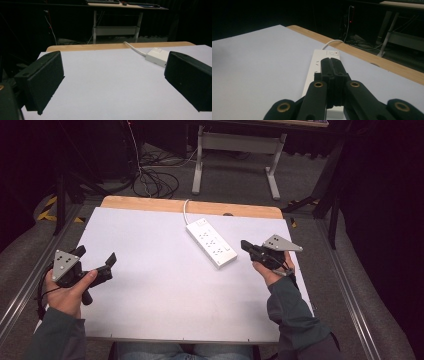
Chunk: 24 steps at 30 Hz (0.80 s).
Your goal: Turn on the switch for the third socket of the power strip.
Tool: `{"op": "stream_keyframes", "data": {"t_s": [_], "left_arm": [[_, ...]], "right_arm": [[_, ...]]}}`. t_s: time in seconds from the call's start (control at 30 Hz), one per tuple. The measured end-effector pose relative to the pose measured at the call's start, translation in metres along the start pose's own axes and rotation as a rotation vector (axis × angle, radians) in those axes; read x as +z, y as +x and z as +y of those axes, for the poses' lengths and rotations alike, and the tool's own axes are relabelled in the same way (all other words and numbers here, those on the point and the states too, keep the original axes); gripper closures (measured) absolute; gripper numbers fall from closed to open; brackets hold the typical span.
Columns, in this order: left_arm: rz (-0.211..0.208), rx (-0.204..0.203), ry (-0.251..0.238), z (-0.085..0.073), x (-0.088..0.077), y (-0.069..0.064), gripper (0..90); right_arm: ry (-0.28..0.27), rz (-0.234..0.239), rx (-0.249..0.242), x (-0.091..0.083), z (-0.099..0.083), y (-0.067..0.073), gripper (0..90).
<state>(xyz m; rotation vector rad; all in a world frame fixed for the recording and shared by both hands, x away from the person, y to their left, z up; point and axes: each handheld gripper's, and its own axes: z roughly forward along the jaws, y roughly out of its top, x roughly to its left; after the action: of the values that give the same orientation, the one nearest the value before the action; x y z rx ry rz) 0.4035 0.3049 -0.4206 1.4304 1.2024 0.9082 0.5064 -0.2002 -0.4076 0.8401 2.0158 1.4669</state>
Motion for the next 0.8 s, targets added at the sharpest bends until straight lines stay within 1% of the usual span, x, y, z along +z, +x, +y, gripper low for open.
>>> {"op": "stream_keyframes", "data": {"t_s": [0.2, 0.37, 0.53, 0.73, 0.8], "left_arm": [[0.0, 0.002, 0.0, 0.0, 0.0, 0.0, 2.9], [0.001, 0.002, 0.0, 0.0, 0.0, 0.0, 2.9], [0.004, -0.003, -0.003, 0.0, 0.0, 0.0, 3.0], [0.004, -0.005, -0.001, 0.0, -0.001, 0.001, 3.0], [0.004, -0.005, -0.001, 0.0, -0.001, 0.001, 3.0]], "right_arm": [[-0.021, 0.01, 0.009, -0.011, -0.002, 0.002, 90.0], [-0.023, 0.017, 0.012, -0.019, -0.005, 0.006, 90.0], [-0.038, 0.016, 0.003, -0.023, -0.007, 0.01, 90.0], [-0.07, 0.002, 0.008, -0.025, -0.008, 0.007, 90.0], [-0.086, 0.008, 0.011, -0.025, -0.008, 0.007, 90.0]]}}
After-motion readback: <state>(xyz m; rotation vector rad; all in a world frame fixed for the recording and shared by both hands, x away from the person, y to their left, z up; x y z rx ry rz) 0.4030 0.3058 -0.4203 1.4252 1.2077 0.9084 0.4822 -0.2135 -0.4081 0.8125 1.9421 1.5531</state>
